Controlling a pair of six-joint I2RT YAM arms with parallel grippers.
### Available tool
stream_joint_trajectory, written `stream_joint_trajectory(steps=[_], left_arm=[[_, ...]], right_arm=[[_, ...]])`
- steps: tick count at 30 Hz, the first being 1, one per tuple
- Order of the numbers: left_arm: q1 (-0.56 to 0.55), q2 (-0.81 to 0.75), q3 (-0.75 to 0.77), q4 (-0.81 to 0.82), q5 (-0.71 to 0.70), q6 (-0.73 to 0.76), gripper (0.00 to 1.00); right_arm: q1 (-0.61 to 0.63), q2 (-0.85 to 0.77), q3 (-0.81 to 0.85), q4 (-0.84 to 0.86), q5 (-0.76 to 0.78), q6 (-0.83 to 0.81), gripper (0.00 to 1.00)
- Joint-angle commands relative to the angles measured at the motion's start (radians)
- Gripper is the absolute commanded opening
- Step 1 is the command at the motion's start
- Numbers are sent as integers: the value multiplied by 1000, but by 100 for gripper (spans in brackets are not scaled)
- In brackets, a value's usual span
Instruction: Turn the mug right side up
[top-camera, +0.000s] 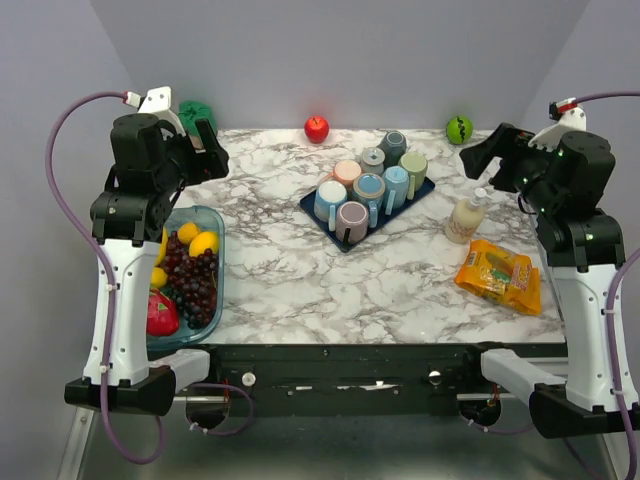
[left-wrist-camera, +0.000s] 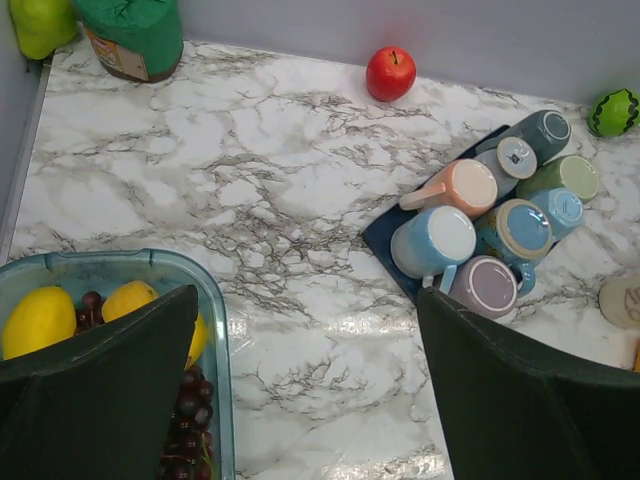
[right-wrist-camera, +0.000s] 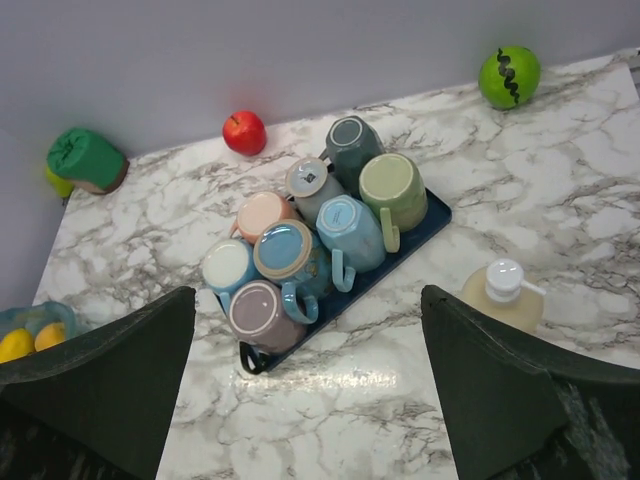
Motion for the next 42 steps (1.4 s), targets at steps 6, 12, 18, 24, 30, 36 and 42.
stream_joint_trajectory(steps=[6, 12, 18, 24, 30, 36, 42], left_arm=[[2, -14, -88, 50, 54, -23, 99], [19, 0, -162, 68, 48, -73, 99], [39, -4, -199, 76, -7, -107, 99], [40, -54, -268, 131, -65, -185, 99], [40, -66, -323, 183, 143, -208, 99], [39, -82, -384, 217, 191, -261, 99], [39, -79, -411, 223, 221, -288, 99]], right_arm=[[-1, 52, 7, -87, -130, -5, 100], [44, 26, -91, -2, -168, 26, 100], [307, 46, -187, 43, 110, 84, 99], [532, 126, -302, 86, 402, 222, 91], [726, 365, -257, 26, 646, 424, 89], [770, 610, -94, -83, 663, 566, 89], [776, 701, -59, -46, 683, 573, 85]])
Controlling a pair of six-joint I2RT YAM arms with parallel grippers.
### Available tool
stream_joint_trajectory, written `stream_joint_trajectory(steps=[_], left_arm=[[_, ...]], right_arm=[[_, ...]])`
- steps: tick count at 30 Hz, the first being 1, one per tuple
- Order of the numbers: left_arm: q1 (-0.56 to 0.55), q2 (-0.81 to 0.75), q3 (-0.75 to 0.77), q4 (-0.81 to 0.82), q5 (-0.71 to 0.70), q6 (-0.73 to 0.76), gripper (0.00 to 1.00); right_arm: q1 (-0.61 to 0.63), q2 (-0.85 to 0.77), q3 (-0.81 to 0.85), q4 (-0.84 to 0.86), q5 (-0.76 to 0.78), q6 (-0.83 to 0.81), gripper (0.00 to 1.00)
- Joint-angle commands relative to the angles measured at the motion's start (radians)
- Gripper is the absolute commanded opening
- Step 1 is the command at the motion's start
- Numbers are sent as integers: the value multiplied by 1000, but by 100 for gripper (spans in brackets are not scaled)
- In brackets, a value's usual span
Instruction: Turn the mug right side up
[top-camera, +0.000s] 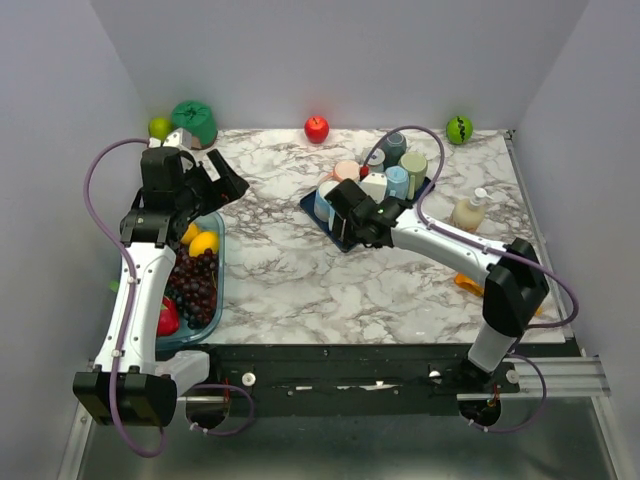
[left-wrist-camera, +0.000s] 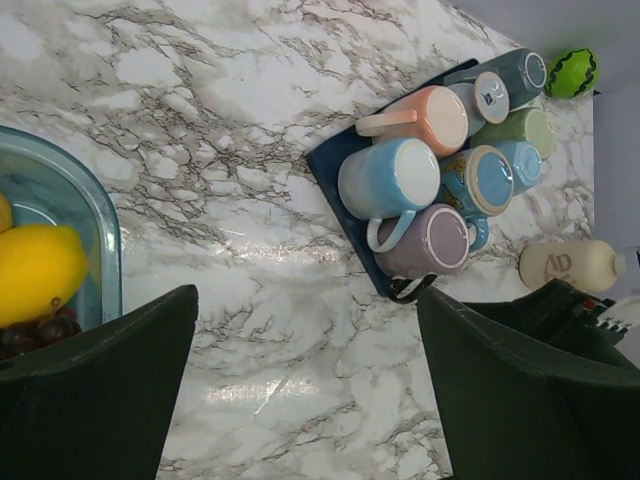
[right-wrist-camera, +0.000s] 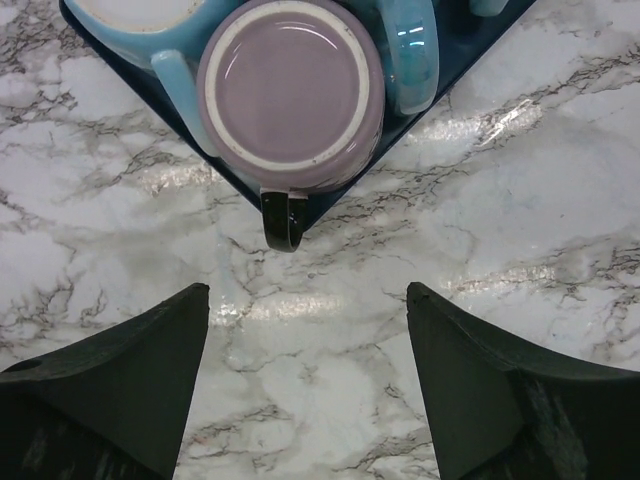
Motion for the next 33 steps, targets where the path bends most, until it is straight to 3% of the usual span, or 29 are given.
stream_joint_trajectory(steps=[1, 8, 13, 21, 29, 33], left_arm=[[2, -17, -13, 34, 58, -35, 99], [2, -15, -19, 34, 44, -49, 99], [2, -28, -36, 32, 26, -48, 99], [2, -49, -59, 34, 16, -48, 99], [2, -46, -64, 31, 13, -46, 99], [2, -38, -61, 26, 15, -45, 99]], right_arm=[[5, 65, 66, -23, 86, 61, 84], [5, 162, 159, -81, 106, 67, 73], [5, 217, 209, -141, 127, 102, 72], [-4, 285, 225, -140, 106, 104, 66], [-16, 336, 235, -112, 92, 81, 49], [-24, 337, 230, -92, 92, 65, 48]])
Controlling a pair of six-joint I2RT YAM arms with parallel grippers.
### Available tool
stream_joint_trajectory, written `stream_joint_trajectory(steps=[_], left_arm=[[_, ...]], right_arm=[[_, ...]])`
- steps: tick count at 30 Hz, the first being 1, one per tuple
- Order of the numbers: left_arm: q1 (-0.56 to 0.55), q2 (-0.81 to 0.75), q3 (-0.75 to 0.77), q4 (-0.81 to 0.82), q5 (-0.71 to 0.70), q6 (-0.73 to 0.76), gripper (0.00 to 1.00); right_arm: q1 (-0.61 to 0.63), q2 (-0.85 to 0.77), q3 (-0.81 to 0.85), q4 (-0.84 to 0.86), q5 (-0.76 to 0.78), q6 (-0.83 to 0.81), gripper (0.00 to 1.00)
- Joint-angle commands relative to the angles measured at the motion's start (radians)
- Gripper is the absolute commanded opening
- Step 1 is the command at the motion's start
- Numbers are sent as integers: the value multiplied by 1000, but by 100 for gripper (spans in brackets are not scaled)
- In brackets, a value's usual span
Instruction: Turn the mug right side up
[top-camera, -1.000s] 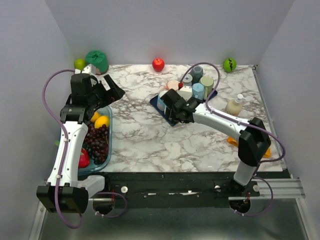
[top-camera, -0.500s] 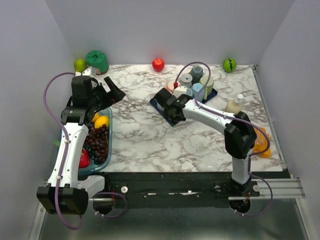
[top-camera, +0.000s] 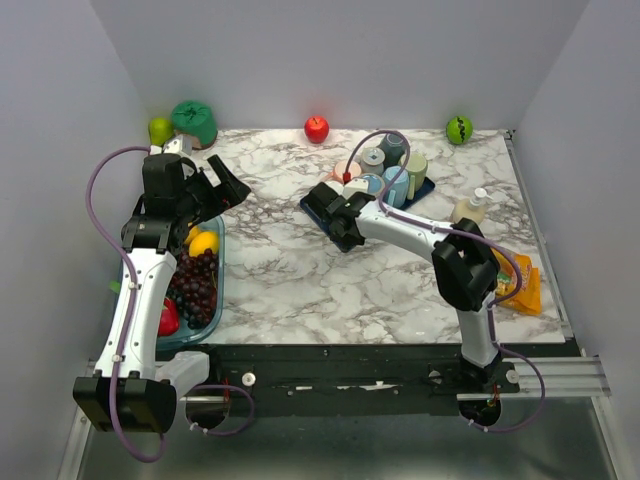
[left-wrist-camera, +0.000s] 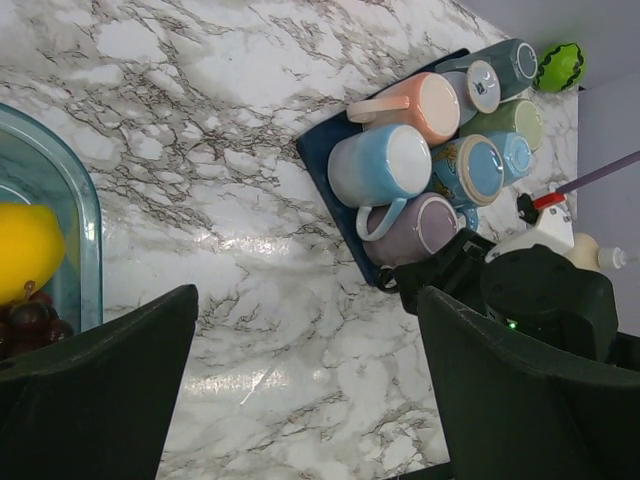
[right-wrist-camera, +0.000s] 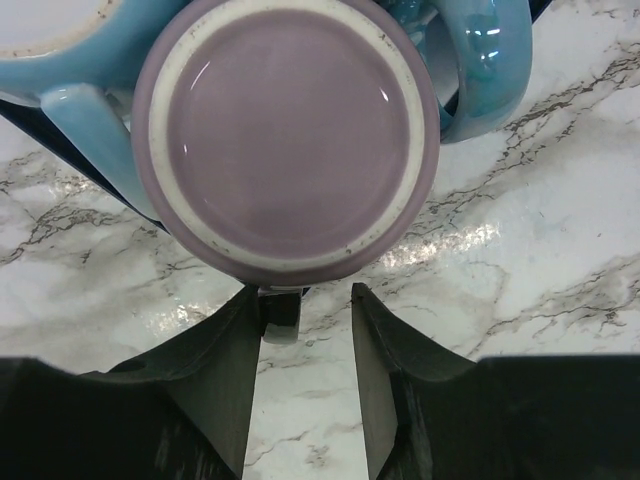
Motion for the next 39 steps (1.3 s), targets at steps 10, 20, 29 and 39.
stream_joint_trajectory(steps=[10, 20, 29, 39], left_arm=[[2, 7, 5, 0, -14, 5, 99], [2, 7, 5, -11, -23, 15, 99], [2, -14, -24, 3, 15, 10, 99], [0, -39, -93, 96, 162, -24, 99]], right_arm=[[-27, 50, 57, 35, 13, -77, 45], [-28, 40, 43, 82, -14, -171, 1], [-27, -51, -28, 104, 0, -175, 1], [-28, -299, -133, 153, -36, -174, 1]])
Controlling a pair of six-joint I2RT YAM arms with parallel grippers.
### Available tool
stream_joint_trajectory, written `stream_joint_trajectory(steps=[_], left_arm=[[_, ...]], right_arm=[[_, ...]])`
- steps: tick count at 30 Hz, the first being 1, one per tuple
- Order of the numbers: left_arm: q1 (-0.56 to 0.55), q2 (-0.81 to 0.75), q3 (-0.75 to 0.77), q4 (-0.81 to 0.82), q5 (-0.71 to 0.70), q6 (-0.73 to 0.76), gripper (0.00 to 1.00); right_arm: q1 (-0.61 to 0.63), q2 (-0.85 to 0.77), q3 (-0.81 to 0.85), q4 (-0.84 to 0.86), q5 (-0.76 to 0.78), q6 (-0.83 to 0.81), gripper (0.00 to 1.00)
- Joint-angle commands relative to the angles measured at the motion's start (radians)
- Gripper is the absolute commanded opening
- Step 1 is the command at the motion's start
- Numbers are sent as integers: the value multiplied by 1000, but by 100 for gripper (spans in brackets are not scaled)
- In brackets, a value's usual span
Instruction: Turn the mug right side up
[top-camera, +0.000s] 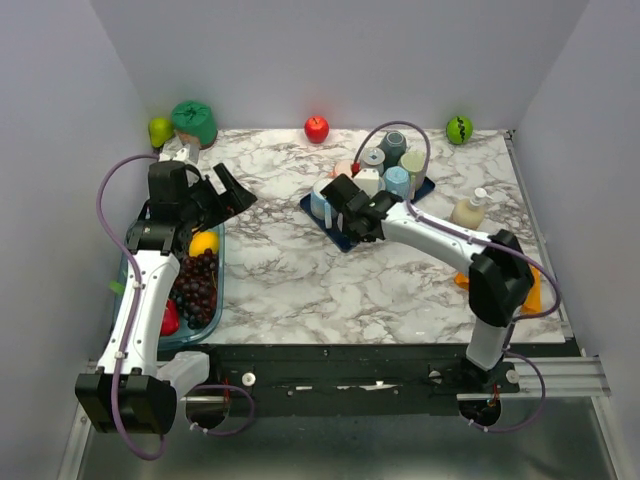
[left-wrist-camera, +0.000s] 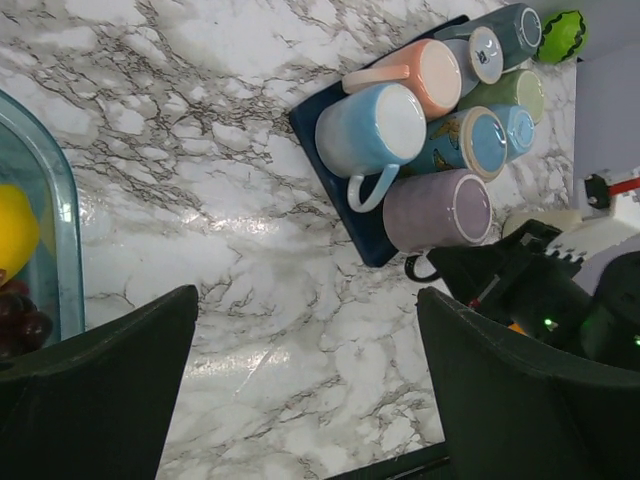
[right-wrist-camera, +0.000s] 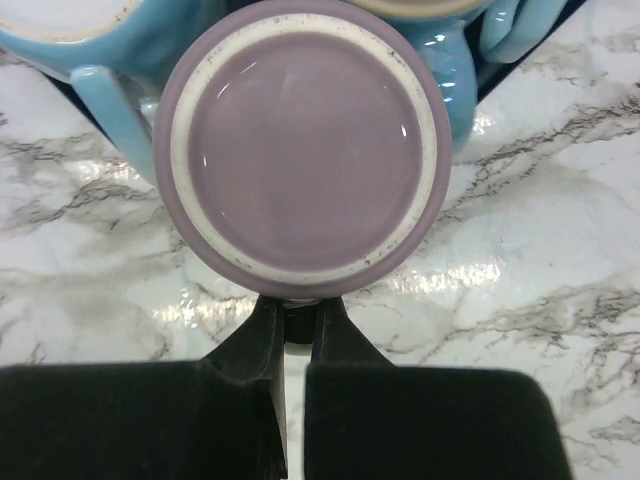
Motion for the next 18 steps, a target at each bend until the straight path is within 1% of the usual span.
stream_joint_trajectory(steps=[1, 3, 7, 9, 11, 12, 14, 15, 17, 18], left_arm=[[-5, -35, -40, 79, 123, -21, 99], [-15, -42, -57, 108, 166, -29, 99], [-60, -55, -85, 188, 273, -49, 99], [-104, -67, -106, 265, 327, -67, 99], [-139, -79, -118, 343, 376, -85, 99], [-178, -84, -128, 368, 390, -104, 99], [-210, -93, -132, 443, 419, -133, 99], [-231, -98, -144, 472, 427, -176, 99], [-250, -105, -155, 527, 437, -220, 99], [-259, -110, -169, 584, 439, -246, 99]], right_arm=[[-7, -162, -39, 63, 0, 1, 1], [-5, -228, -65, 84, -38, 1, 1], [-5, -363, -120, 208, -122, -8, 0], [-7, -436, -147, 268, -184, -26, 1], [-5, -476, -154, 339, -240, -43, 1], [-7, -495, -155, 359, -257, -49, 1], [-7, -541, -154, 418, -311, -60, 1], [-7, -552, -148, 429, -325, -59, 1], [-7, -585, -138, 480, -375, -62, 1], [-7, -595, -138, 501, -391, -62, 1]])
